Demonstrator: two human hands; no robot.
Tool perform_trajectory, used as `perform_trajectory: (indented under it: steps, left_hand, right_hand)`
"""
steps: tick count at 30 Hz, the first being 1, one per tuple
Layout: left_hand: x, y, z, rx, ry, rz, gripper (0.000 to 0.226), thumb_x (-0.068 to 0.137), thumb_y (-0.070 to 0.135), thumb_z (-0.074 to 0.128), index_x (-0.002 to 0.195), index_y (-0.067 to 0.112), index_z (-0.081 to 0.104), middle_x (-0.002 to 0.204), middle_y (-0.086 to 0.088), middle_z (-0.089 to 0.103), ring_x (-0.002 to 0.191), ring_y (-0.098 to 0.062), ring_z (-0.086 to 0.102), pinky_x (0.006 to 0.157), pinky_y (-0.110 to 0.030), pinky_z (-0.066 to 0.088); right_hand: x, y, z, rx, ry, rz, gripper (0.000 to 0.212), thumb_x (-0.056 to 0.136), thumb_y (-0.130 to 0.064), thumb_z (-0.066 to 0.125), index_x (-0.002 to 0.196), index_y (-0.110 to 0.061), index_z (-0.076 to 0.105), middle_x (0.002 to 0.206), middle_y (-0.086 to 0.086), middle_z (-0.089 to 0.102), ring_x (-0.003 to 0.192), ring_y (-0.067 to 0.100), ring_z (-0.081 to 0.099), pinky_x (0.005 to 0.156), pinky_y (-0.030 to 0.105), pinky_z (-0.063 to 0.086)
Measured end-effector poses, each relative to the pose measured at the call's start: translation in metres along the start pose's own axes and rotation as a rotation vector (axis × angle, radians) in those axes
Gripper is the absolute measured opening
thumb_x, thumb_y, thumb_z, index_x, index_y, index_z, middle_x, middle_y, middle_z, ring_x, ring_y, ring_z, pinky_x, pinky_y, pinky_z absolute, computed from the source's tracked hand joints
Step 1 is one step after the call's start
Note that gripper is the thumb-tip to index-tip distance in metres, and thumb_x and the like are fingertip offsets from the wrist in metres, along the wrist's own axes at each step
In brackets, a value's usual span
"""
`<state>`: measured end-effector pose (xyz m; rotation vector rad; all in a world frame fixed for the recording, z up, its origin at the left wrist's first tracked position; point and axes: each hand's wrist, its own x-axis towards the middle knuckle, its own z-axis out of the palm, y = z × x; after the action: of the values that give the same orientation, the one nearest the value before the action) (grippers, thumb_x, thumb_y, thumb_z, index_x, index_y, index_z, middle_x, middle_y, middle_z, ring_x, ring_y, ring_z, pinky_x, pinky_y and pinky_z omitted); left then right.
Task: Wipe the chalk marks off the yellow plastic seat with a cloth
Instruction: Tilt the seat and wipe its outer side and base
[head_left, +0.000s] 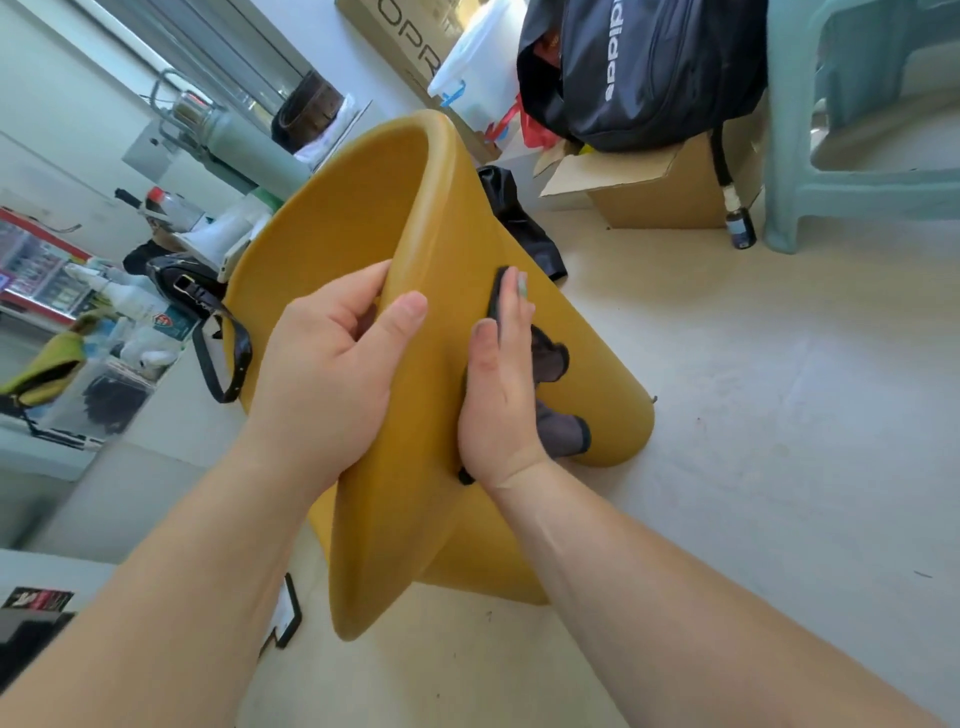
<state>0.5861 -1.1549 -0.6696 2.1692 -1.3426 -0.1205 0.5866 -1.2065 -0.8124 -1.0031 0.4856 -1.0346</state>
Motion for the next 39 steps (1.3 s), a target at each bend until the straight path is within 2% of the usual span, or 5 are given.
perform_trajectory:
  steps: [7, 13, 17, 36, 39]
  left_hand:
    - [-0.046, -0.014, -0.029, 0.033, -0.073, 0.005, 0.028, 0.098, 0.032, 0.053, 0.125, 0.038, 0.061, 0.106, 0.010, 0.073, 0.096, -0.012, 0.071, 0.073, -0.026, 0.059]
    - [-0.041, -0.013, -0.066, 0.413, -0.020, -0.146, 0.042, 0.084, 0.070, 0.052, 0.095, 0.032, 0.070, 0.078, 0.001, 0.069, 0.068, -0.013, 0.066, 0.058, -0.039, 0.057]
    - [0.000, 0.003, -0.071, 0.683, 0.169, -0.181, 0.053, 0.094, 0.065, 0.044, 0.129, 0.029, 0.062, 0.099, 0.004, 0.066, 0.088, -0.014, 0.059, 0.072, -0.031, 0.043]
    - [-0.027, -0.053, -0.050, 1.094, 0.112, -0.071, 0.039, 0.104, 0.042, 0.033, 0.078, 0.015, 0.045, 0.069, 0.001, 0.041, 0.067, -0.026, 0.048, 0.057, -0.038, 0.036]
    - [-0.057, -0.066, -0.066, 1.044, 0.066, -0.077, 0.039, 0.103, 0.045, 0.032, 0.086, 0.017, 0.052, 0.073, 0.001, 0.050, 0.067, -0.024, 0.052, 0.062, -0.043, 0.049]
  right_hand:
    - [0.046, 0.024, -0.004, 0.203, -0.189, 0.209, 0.084, 0.070, -0.103, 0.033, 0.145, -0.070, 0.020, 0.165, -0.024, 0.024, 0.156, 0.007, 0.014, 0.126, 0.054, 0.011]
    - [-0.007, 0.003, 0.027, 0.080, -0.135, 0.148, 0.095, 0.078, -0.095, 0.021, 0.159, -0.048, 0.004, 0.155, -0.036, -0.001, 0.156, 0.003, -0.008, 0.128, 0.049, 0.004]
    - [-0.058, 0.007, 0.064, -0.065, -0.226, -0.007, 0.073, 0.091, -0.065, 0.016, 0.155, -0.044, -0.011, 0.162, -0.026, -0.022, 0.152, 0.002, -0.025, 0.127, 0.047, -0.010]
    - [-0.052, 0.132, 0.032, -0.417, 0.115, 0.379, 0.061, 0.101, -0.050, 0.008, 0.157, -0.042, 0.029, 0.169, -0.008, 0.022, 0.158, 0.023, 0.006, 0.125, 0.059, 0.001]
    - [-0.067, 0.101, 0.055, -0.401, -0.027, 0.158, 0.056, 0.104, -0.045, 0.012, 0.159, -0.041, 0.023, 0.169, -0.015, 0.018, 0.158, 0.018, 0.005, 0.126, 0.053, -0.004]
